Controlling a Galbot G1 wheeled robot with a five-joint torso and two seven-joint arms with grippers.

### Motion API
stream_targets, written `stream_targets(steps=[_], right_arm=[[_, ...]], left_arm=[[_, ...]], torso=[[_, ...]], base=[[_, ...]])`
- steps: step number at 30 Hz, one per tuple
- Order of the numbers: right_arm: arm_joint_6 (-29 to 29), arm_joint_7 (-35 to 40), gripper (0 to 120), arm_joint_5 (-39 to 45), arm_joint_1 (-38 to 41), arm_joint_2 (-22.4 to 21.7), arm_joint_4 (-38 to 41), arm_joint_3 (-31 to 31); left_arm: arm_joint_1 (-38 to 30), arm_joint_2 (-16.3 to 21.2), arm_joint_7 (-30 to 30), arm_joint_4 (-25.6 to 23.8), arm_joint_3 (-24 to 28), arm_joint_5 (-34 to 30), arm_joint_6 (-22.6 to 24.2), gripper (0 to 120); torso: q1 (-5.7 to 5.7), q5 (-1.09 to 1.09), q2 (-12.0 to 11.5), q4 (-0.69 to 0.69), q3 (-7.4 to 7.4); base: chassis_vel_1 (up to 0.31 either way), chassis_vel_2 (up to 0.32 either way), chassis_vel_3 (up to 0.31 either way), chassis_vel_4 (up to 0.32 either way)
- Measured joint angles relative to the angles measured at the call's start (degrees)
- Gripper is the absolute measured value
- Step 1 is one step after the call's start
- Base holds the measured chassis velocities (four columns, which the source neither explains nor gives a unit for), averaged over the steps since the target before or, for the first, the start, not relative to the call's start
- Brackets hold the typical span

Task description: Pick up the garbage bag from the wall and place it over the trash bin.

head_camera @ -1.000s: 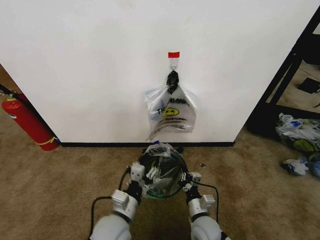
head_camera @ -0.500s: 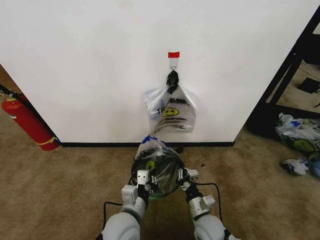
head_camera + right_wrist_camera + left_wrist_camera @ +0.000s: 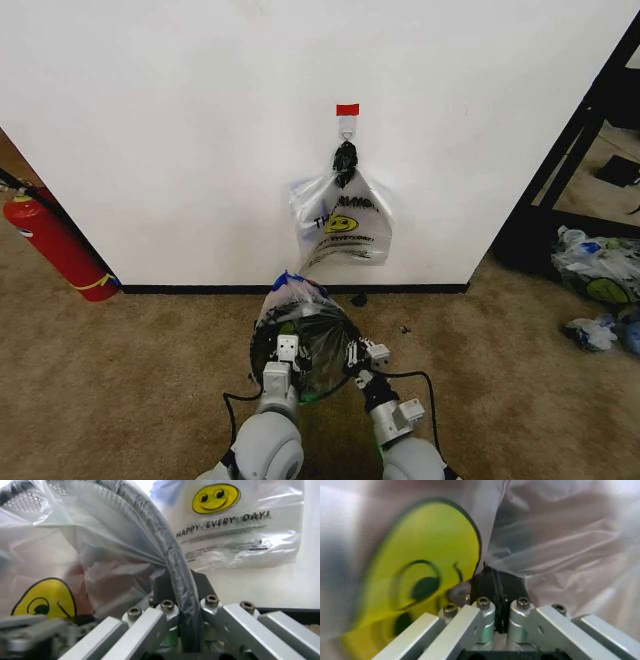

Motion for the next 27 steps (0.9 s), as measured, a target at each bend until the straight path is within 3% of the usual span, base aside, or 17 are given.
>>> stream_targets(steps=[9,27], right_arm=[[0.55,-0.90,0,-0.26,-1.24,-0.54,1.07,-0.26],[2.48,-5.46,0,0.09,-2.35,-0.89,1.93,-0.77]], left_arm=[[-2.88,-0.54,0.25,5.02,-0.13,0.64,-0.39,0],[-7.89,-0.42,0.79,8.74,0.23,-2.93,-0.33,0]], torso=[[0.00,0.00,0.00,0.00,0.00],[0.00,0.00,0.00,0.00,0.00]], base=[[0.000,0.000,0.000,0.000],[0.000,0.000,0.000,0.000]])
